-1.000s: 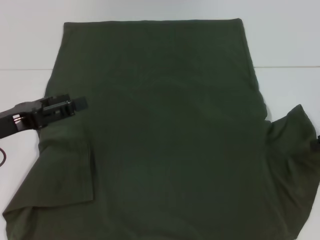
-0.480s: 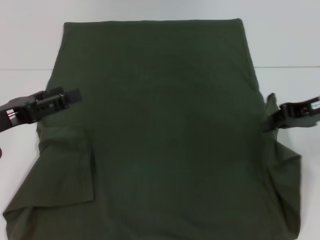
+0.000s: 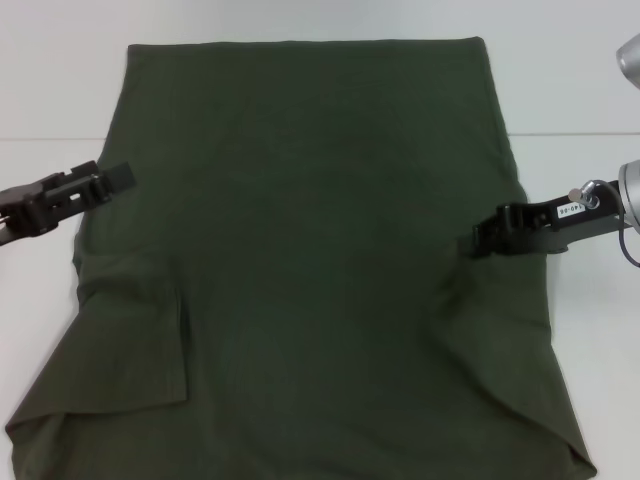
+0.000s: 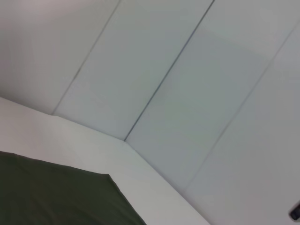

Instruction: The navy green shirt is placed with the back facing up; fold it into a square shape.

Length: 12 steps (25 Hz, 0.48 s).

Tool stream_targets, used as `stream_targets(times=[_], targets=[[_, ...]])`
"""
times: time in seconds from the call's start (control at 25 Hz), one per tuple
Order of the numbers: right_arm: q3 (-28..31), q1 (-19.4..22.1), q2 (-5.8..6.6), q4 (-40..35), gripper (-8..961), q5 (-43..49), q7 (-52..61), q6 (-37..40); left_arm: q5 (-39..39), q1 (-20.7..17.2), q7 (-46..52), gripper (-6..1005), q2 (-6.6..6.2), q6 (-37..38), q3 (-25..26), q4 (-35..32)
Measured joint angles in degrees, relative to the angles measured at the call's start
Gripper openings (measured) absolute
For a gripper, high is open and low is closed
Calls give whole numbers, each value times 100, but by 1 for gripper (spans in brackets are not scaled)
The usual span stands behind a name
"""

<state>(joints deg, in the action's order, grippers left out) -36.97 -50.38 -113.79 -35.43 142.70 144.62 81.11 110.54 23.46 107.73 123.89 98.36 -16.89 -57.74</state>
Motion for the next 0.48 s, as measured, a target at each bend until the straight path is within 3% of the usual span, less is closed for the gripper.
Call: stream_targets(times=[0.28,0.36,0.48], targets=[[38,279,147,53,186,-883,-343,71,161,-10,639,887,-150,-20,46,-69],[41,368,231,0,282,-1144,-346,89,441,-17,1079,887,-214,81,90,-207],[26,426,373,-78,425,-1328,-295,128,1453,-20,2204,887,-377,617,227,-648]])
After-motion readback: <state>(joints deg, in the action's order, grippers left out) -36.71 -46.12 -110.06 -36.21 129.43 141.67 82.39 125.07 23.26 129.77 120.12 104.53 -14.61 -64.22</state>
